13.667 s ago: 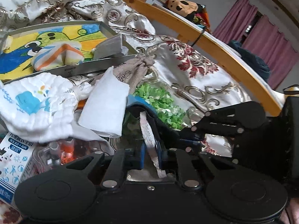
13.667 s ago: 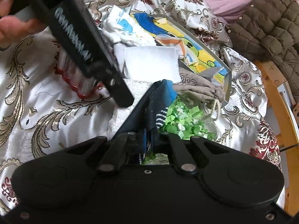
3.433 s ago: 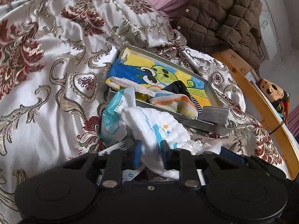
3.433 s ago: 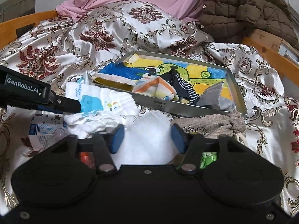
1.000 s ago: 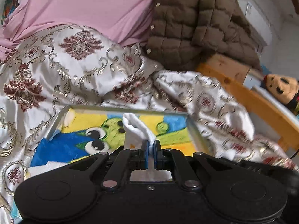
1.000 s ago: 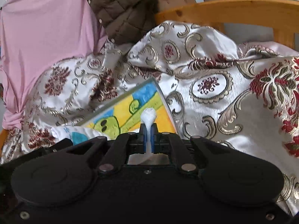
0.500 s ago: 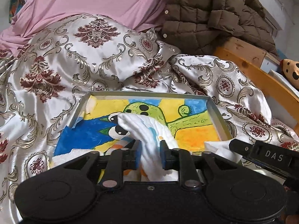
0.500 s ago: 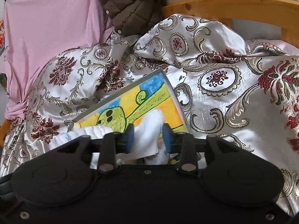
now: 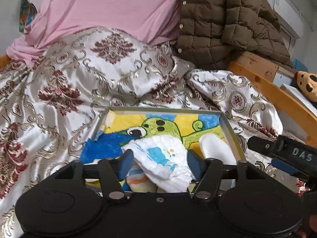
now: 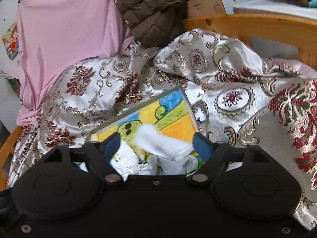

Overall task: Organize soft objects
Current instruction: 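Lift both open tools up away from the tray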

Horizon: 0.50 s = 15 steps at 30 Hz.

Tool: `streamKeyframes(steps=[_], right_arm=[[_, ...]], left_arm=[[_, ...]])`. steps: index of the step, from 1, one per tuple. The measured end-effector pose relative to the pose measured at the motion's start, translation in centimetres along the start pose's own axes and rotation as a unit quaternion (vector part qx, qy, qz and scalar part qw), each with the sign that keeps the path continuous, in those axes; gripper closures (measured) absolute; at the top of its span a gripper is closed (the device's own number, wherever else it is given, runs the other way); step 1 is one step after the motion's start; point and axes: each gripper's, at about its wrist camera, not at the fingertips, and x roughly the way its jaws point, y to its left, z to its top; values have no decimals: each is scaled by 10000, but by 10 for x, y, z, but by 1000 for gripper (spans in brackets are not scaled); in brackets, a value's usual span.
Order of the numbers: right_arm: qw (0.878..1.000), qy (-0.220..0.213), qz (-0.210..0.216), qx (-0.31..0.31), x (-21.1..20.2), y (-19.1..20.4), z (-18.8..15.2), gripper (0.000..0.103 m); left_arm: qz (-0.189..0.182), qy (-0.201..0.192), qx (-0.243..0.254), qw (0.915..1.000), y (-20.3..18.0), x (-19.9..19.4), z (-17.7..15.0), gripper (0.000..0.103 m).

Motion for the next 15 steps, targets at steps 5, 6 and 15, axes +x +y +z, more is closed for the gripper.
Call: streamKeyframes(steps=[5, 6, 15], right_arm=[[9993, -163, 148, -308, -29, 12, 5, 1], [9990, -201, 166, -358, -36, 14, 6, 1], [9959, -547, 451, -571, -113, 34, 4, 1]], left_arm=[[38, -230, 4, 9997, 11, -30, -1, 24], [37, -254, -20, 9997, 14, -36, -2, 22], [-21, -602, -296, 9977, 48, -105, -12, 6]])
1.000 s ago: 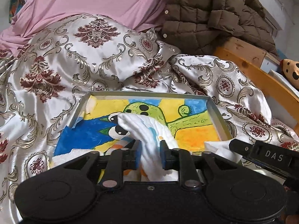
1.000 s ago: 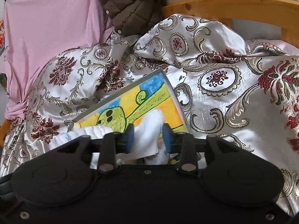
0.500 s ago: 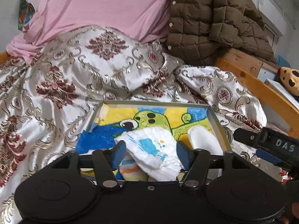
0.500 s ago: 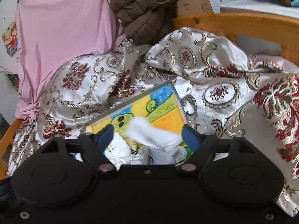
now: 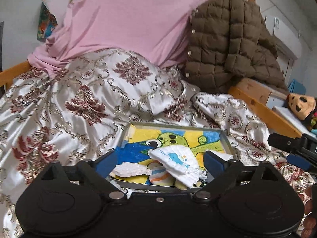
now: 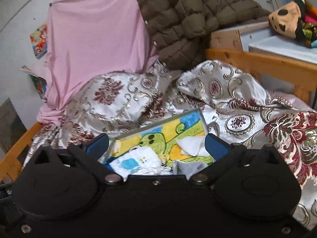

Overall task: Organize soft objects
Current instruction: 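Lift both open tools up away from the tray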

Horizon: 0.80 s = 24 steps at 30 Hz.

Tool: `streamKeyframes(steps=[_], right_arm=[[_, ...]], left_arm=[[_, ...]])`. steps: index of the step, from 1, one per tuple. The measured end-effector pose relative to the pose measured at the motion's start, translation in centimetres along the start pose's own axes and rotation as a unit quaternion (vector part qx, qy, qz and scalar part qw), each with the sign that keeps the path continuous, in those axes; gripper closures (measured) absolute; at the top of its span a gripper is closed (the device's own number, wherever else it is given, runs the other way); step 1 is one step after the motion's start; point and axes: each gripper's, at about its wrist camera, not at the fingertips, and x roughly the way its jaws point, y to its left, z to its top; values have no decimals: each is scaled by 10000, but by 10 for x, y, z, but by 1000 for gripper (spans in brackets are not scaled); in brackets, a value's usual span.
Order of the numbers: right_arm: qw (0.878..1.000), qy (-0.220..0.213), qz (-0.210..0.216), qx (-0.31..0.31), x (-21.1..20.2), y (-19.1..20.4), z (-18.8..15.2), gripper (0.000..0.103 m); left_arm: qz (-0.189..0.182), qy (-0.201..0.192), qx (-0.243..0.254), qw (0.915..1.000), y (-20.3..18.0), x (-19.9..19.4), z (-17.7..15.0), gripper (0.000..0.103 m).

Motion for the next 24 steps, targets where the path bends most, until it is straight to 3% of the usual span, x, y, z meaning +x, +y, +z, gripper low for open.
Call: streamKeyframes(steps=[3, 10, 16, 24], right_arm=[[9998, -138, 66, -83, -31, 12, -4, 1], [9970, -568, -25, -519, -99, 43, -26, 0], [9936, -870, -77, -712, -150, 66, -49, 0], [9921, -927, -212, -821, -204, 86, -88, 0]], left_arm=[[-85, -231, -143, 9996, 11, -27, -11, 3], [-206, -363, -341, 9985, 37, -75, -41, 2], [-253, -538, -269, 9979, 54, -113, -52, 1], [-260, -562, -167, 9979, 81, -154, -66, 1]])
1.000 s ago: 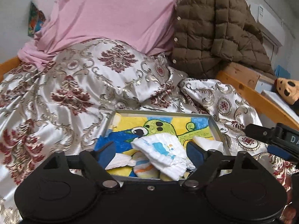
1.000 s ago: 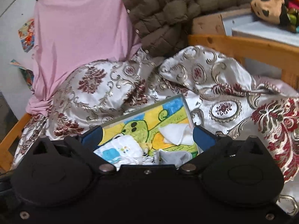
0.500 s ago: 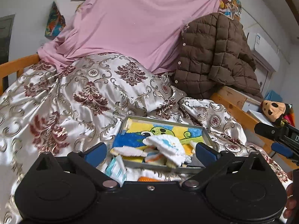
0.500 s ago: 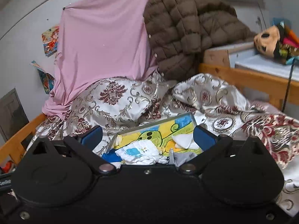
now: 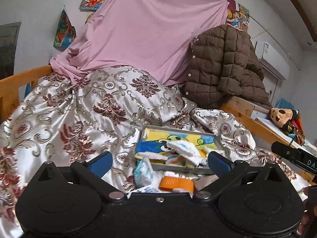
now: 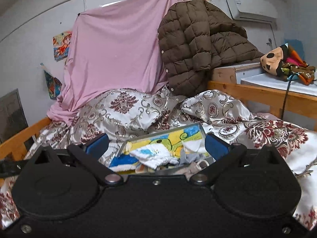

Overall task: Organize soft objects
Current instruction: 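Lift both open tools up away from the tray, then move both open tools back over the remaining items beside the tray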

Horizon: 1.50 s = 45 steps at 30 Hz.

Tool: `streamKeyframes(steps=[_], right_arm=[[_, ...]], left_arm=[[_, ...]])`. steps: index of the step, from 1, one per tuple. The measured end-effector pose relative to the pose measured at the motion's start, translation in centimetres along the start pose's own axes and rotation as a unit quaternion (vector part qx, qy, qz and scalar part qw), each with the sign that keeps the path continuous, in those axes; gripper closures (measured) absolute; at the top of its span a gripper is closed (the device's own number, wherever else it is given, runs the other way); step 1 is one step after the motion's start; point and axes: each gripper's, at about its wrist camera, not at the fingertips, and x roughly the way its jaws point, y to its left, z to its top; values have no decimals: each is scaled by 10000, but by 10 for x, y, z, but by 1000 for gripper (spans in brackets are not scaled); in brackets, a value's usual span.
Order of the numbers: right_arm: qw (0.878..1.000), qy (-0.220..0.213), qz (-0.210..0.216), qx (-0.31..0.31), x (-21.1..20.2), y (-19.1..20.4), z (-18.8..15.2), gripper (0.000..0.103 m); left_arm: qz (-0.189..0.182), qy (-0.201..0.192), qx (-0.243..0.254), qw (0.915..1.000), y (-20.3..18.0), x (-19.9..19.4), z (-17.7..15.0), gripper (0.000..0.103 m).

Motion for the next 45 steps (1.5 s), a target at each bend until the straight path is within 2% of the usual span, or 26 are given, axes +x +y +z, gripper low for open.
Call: streamKeyframes(steps=[9, 15, 21, 31, 39, 45], right_arm=[[9997, 49, -84, -239, -43, 20, -26, 0], [9988, 221, -155, -401, -65, 32, -41, 0], [9965, 426, -208, -693, -66, 43, -51, 0], [9885, 914, -434, -1120, -59, 59, -68, 0], [9805, 1222, -331, -1506, -42, 77, -80, 1], [9753, 1348, -216, -1734, -30, 90, -87, 1]], left_arm=[[34, 40, 296, 9995, 11, -28, -15, 1], [13, 241, 385, 9990, 13, -38, -36, 1], [51, 687, 252, 9973, 25, -34, -50, 1], [418, 1370, 118, 9896, 41, -21, -68, 1], [713, 1477, -236, 9862, 56, -19, -67, 1], [867, 1549, -260, 9838, 58, -15, -68, 1]])
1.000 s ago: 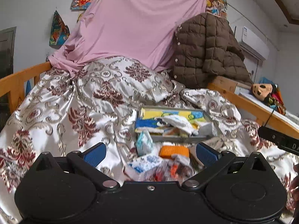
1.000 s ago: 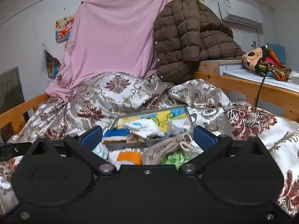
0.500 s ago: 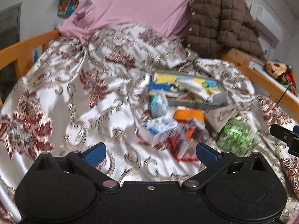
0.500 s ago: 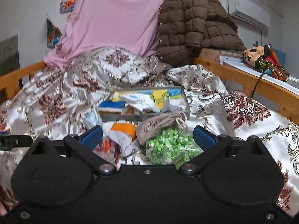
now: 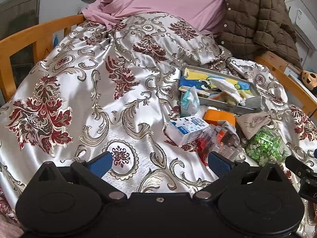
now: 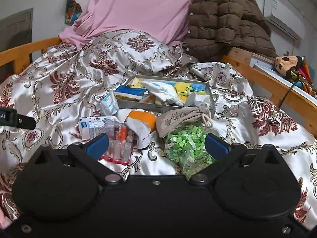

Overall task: Organize soft objects
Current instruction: 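Move both open tools back over the remaining items beside the tray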

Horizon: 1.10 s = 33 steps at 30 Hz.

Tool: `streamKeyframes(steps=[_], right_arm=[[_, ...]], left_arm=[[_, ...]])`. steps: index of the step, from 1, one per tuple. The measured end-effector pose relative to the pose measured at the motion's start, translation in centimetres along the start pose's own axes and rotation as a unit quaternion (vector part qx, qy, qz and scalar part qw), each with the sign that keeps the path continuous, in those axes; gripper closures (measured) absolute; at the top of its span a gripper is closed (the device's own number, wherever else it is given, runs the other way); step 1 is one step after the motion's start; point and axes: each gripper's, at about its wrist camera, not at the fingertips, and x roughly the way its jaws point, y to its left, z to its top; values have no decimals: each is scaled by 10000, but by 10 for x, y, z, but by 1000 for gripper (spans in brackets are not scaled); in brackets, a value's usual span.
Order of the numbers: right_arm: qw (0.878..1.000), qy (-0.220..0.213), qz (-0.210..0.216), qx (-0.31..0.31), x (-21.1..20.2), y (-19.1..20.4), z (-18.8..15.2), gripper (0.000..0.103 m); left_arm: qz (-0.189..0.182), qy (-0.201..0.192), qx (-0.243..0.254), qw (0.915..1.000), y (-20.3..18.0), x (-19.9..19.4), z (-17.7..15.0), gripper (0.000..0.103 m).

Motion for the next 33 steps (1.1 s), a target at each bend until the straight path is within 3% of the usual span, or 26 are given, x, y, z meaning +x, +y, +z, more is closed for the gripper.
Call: streamKeyframes(steps=[12, 33], right_arm=[[9985, 115, 246, -481, 14, 31, -6, 1], [9974, 44, 443, -566, 33, 39, -2, 1]], left_arm=[[237, 199, 58, 9995, -1, 8, -1, 1], [12, 724, 118, 9973, -7, 33, 0, 1]])
